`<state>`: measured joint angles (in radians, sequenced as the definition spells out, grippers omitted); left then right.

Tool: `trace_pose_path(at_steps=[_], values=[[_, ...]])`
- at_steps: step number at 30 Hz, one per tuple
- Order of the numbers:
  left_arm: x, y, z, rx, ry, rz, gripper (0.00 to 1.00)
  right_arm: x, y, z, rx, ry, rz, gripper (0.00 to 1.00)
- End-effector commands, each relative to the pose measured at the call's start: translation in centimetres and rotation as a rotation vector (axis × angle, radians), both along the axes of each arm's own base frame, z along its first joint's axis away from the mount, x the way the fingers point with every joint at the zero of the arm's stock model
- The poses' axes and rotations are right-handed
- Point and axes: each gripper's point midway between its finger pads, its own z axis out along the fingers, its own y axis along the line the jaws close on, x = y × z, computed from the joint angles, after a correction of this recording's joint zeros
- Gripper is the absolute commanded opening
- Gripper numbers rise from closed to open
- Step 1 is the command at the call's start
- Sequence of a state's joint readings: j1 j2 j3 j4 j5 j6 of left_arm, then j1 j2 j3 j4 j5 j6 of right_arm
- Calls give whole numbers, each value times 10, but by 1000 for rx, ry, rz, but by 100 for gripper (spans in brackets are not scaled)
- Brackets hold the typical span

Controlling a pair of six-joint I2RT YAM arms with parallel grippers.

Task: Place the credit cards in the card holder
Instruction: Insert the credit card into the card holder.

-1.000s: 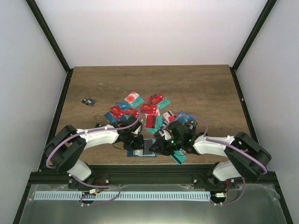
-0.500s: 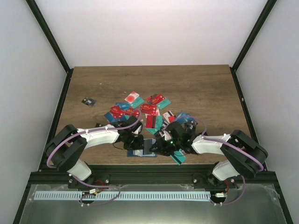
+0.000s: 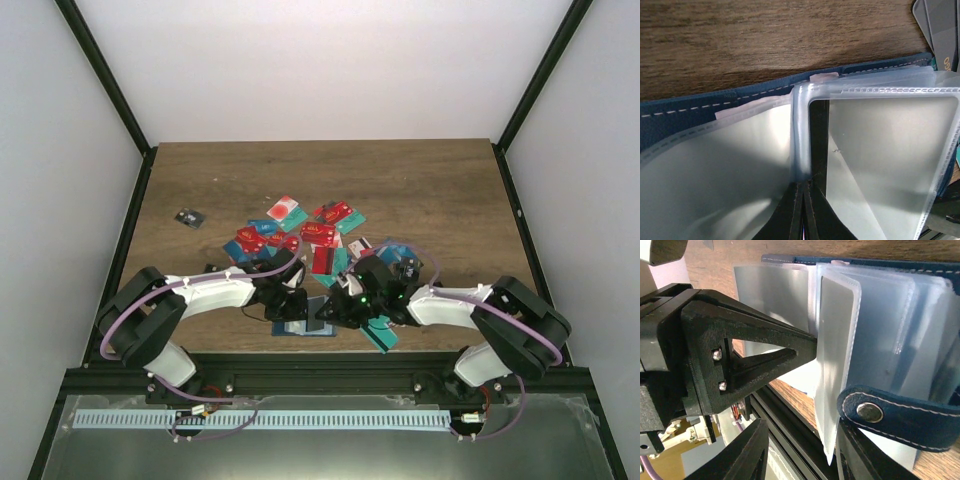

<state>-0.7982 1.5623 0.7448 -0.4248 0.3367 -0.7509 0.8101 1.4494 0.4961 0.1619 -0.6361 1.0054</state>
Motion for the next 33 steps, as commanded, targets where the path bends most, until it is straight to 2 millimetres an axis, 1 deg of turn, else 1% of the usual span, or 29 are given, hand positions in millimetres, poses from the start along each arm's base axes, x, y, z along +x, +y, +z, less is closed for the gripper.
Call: trace_pose_path(at_steps=[1,10,16,18,19,20,21,24,25,28,30,33], values=[[-4,10,-10,46,14,5,4,1,10,6,14,-19,35,39],[-2,5,-1,9,5,23,4,0,17,2,14,-10,60,39],[-4,4,5,-20,3,41,4,4,21,3,0,-12,65,39],[-2,5,14,-23,-10,51,4,6,24,6,-6,-13,65,39],[1,4,22,-26,-27,56,4,7,25,7,-10,-11,66,39],[3,6,29,-24,-42,66,5,8,27,8,-15,-8,68,39],[6,8,37,-26,-57,76,9,10,31,11,-15,-7,69,39],[15,20,60,-29,-101,123,15,14,45,18,-24,-3,86,39],[18,28,66,-28,-111,145,17,15,50,19,-33,0,96,39],[20,53,79,-29,-136,206,20,18,68,21,-60,9,127,40],[19,70,90,-44,-167,240,21,18,84,22,-71,18,156,40],[14,92,99,-55,-196,279,24,16,111,25,-85,35,214,43]])
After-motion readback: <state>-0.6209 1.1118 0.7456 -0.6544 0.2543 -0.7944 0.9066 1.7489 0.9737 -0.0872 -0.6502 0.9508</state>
